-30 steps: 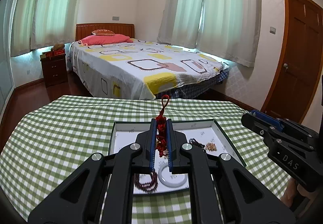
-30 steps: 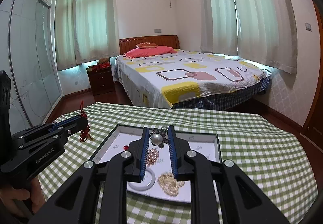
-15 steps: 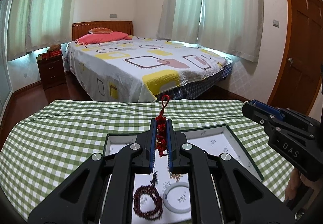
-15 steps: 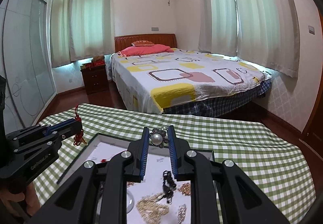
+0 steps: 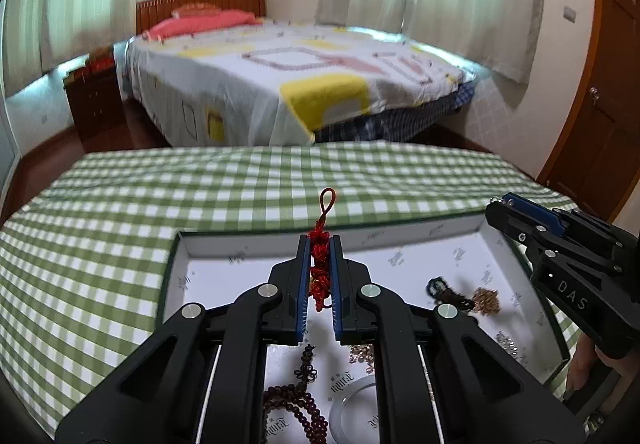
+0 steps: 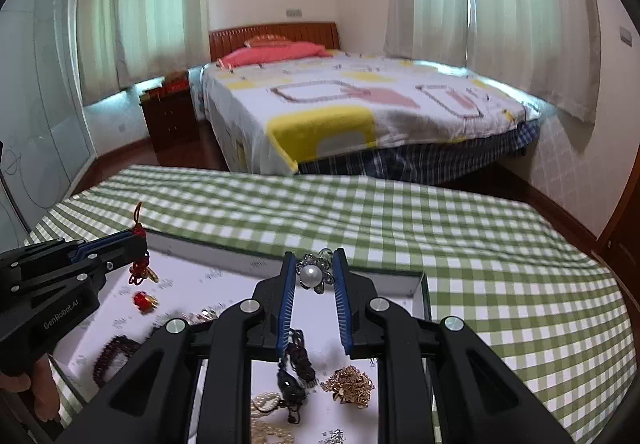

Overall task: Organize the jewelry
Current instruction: 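Carry the red charm with the left tool into the box while the right tool carries the ring, then open both tools to release the charm and ring in the box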

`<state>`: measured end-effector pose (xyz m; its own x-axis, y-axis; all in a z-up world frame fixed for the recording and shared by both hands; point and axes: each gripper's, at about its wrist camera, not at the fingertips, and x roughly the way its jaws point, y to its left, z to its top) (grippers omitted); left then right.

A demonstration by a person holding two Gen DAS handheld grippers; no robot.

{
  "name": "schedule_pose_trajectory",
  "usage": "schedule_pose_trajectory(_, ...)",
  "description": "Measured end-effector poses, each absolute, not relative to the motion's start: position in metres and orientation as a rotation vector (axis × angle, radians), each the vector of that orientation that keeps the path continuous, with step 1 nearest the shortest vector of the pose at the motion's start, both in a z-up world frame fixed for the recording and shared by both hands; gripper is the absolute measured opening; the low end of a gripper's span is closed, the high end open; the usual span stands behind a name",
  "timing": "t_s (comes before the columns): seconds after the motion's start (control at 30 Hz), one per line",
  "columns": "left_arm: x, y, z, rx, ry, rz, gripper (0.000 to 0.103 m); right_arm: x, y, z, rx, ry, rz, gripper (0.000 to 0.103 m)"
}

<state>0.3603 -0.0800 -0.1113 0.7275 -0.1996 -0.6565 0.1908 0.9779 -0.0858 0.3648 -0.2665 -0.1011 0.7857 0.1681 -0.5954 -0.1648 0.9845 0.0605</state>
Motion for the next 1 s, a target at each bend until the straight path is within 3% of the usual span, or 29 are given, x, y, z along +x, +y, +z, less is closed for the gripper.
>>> schedule_pose_trajectory(0.4,0.382,-0.081,-0.142,0.003,0.857,-0.191,0.010,0.394,-0.270,-0.132,0.012,0.810,0.170,0.020)
schedule_pose_trajectory(1.0,0.397,-0.090,-0.153,0.018,0.904,-0.187,0.010,0.405,-0.269,-0.142,0.004,0.880,0.170,0.020)
